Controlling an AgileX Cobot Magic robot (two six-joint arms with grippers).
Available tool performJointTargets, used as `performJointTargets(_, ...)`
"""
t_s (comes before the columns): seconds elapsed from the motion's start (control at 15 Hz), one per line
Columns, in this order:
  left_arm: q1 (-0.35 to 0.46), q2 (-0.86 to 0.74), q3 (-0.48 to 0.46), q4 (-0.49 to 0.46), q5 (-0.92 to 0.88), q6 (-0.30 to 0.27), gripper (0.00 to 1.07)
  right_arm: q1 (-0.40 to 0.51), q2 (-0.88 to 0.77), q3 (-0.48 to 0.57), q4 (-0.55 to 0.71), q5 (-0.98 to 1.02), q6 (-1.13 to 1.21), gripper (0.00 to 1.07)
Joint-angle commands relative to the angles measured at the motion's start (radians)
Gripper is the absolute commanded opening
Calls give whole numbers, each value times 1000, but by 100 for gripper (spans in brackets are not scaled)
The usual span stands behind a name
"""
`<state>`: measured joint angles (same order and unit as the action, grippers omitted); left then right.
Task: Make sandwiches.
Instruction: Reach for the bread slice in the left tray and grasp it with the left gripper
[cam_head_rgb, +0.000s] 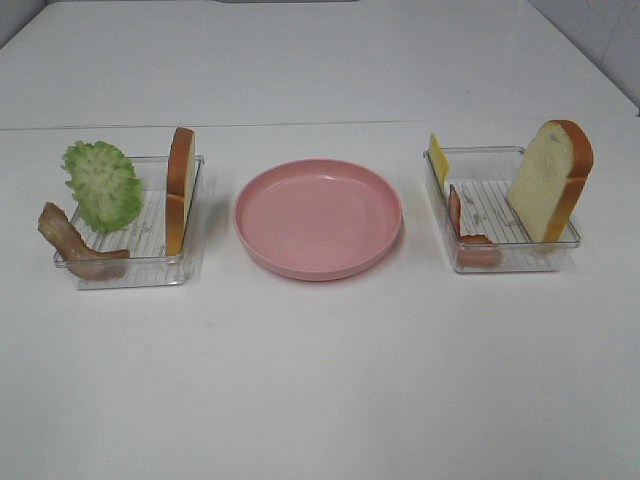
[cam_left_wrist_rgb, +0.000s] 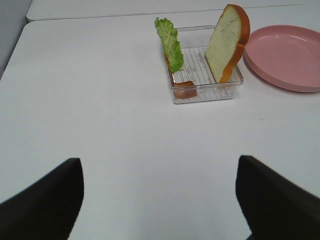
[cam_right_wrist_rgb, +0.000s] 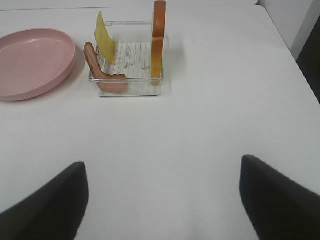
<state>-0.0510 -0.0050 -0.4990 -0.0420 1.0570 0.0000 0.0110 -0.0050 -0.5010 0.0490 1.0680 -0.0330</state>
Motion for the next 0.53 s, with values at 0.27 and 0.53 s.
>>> performJointTargets(0.27, 4, -20, 1, -2, -12, 6, 79, -6, -18, 0, 1, -8, 0, 78)
performJointTargets(0.53, 4, -20, 1, -2, -12, 6, 79, -6, -18, 0, 1, -8, 0, 78)
